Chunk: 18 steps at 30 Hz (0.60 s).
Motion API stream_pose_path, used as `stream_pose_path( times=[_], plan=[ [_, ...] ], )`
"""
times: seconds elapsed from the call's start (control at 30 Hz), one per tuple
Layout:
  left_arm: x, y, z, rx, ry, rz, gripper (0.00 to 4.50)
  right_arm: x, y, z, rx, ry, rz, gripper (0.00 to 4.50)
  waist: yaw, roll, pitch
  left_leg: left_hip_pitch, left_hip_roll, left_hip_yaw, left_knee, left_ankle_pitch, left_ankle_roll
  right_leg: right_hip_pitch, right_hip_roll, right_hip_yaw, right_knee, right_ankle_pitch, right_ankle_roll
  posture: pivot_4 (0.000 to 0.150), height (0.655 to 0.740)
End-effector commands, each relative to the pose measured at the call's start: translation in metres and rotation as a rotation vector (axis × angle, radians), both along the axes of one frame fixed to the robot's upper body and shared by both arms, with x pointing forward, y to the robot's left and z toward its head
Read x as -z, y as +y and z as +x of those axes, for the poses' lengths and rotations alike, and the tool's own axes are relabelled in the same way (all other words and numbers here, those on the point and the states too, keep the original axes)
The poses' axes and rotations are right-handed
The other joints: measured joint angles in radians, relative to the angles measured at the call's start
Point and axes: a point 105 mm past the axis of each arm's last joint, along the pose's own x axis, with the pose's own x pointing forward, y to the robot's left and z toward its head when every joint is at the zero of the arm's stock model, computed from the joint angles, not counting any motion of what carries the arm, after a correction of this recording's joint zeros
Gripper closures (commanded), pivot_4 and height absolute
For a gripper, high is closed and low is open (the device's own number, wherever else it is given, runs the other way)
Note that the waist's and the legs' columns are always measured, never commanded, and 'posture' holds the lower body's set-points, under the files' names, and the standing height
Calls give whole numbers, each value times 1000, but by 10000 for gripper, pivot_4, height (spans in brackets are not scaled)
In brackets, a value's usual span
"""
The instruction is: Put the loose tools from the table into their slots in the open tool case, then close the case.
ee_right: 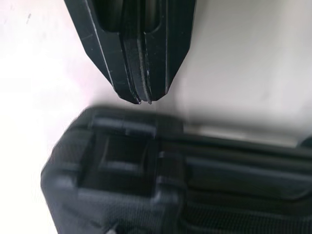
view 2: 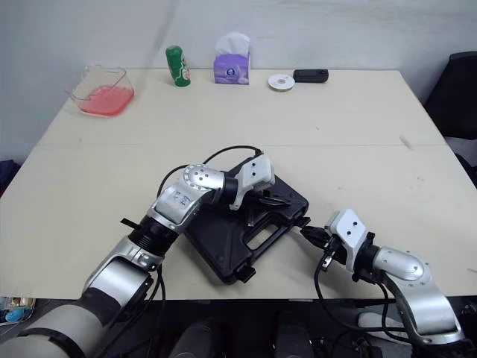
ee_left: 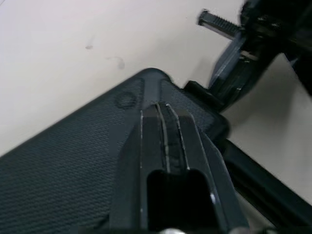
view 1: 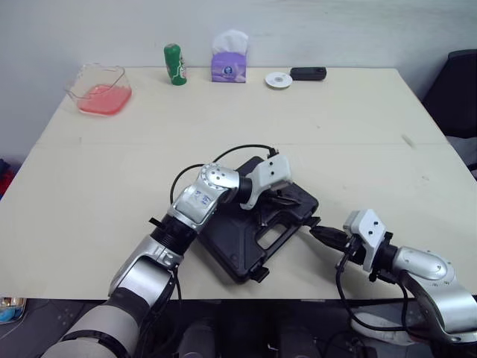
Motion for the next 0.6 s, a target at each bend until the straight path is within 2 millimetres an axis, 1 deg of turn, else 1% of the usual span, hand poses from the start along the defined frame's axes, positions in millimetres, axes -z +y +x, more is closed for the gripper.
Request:
stream_pose_path(
  times=[0.03,0.13,0.33,0.47,0.6],
  plan=[
    [65,17,-5,-67,120,207,45000,-14,4,3,-8,-61,5,44830,0,-1,-4,1,0,-1,0,0,0,3,0,1,-1,0,0,1500,7400],
    [67,20,1,-110,118,208,45000,-19,6,7,-10,-77,12,44830,-1,-2,-6,4,1,-5,0,-1,0,9,-2,0,-6,0,0,1500,7400],
    [69,29,11,-152,92,236,45000,-23,11,10,-32,-87,23,44830,-1,-2,-6,10,1,-4,0,-2,0,14,-9,-1,-6,-1,-1,1500,7400],
    [70,31,12,-162,102,238,45000,-23,14,12,-46,-89,23,44830,-3,-3,-6,12,1,-4,0,-2,0,15,-10,-1,-5,-1,-1,1500,7400],
    [76,34,9,-156,103,265,45000,-23,19,15,-67,-84,24,44830,-7,-3,-7,13,1,-4,-1,-2,0,15,-11,-1,-5,-1,-2,1500,7400]
  ],
)
